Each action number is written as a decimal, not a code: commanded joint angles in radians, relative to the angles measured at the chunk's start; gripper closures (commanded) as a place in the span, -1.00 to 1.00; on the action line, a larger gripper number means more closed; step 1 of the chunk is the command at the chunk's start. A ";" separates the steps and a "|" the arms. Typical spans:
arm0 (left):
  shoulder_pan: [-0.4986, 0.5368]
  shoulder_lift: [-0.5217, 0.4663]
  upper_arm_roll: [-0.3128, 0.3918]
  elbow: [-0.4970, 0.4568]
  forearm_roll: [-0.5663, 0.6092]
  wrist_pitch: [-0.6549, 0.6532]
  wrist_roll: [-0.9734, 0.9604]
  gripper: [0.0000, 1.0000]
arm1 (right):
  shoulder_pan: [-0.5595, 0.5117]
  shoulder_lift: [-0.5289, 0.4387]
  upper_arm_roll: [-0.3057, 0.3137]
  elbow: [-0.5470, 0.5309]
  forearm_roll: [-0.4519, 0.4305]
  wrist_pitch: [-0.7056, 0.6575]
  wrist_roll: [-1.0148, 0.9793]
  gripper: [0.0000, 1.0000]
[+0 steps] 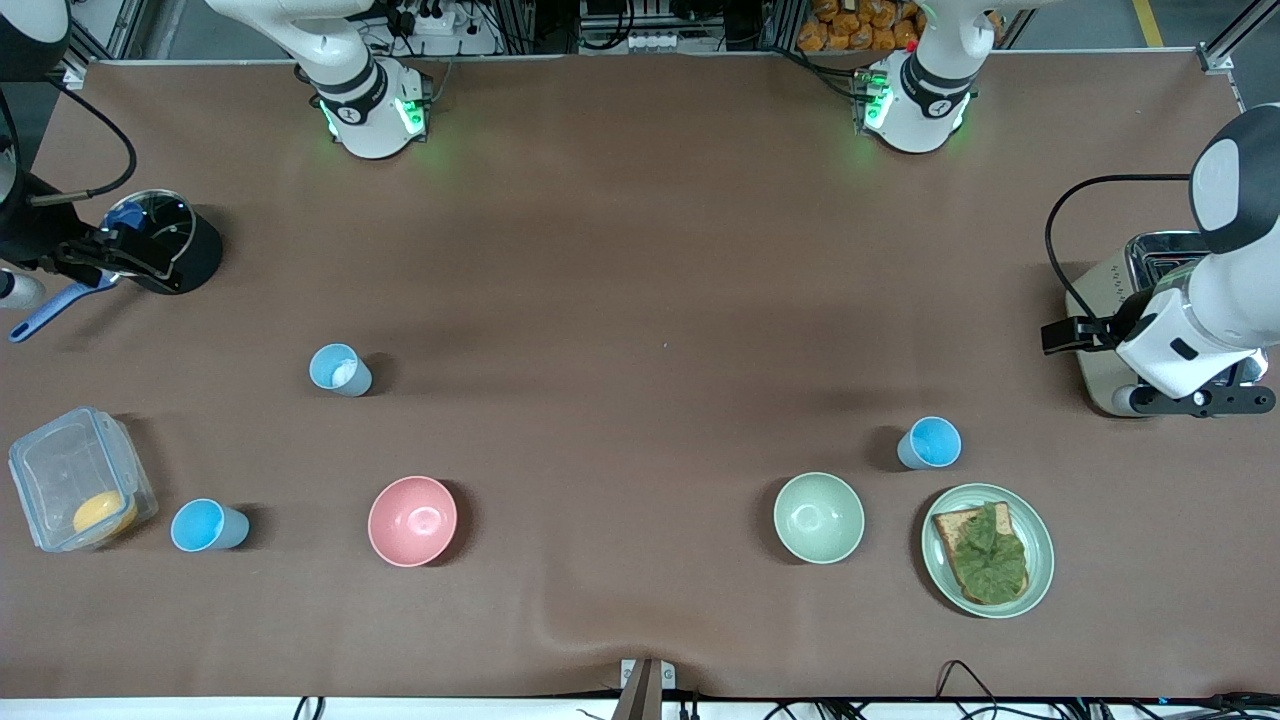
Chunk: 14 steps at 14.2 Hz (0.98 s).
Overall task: Stack blue cups with both arms
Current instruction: 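Grasp a blue cup with the right gripper while the left gripper grasps another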
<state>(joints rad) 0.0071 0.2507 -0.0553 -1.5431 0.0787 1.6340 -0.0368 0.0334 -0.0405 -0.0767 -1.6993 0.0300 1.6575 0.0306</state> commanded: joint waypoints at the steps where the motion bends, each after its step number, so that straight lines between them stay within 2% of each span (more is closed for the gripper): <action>1: 0.004 -0.001 -0.005 0.003 0.029 -0.010 -0.005 -1.00 | -0.001 -0.001 0.000 0.007 0.005 -0.010 0.015 -1.00; 3: -0.009 0.004 -0.003 -0.002 0.048 -0.010 -0.015 -1.00 | -0.001 -0.001 0.000 0.007 0.005 -0.010 0.015 -1.00; 6: 0.001 0.073 -0.003 0.005 0.036 0.007 -0.023 -1.00 | -0.001 0.033 0.000 0.010 0.007 -0.012 0.008 -1.00; 11: -0.012 0.257 -0.011 0.080 0.035 0.217 -0.064 -1.00 | -0.001 0.134 0.000 0.001 0.007 -0.053 0.000 -1.00; 14: -0.033 0.324 -0.015 0.078 0.019 0.341 -0.115 -1.00 | -0.001 0.258 0.000 -0.013 0.008 -0.028 0.002 -1.00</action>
<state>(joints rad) -0.0150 0.5312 -0.0674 -1.5035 0.0987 1.9368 -0.1119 0.0334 0.1332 -0.0759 -1.7218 0.0301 1.6205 0.0302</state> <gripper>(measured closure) 0.000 0.000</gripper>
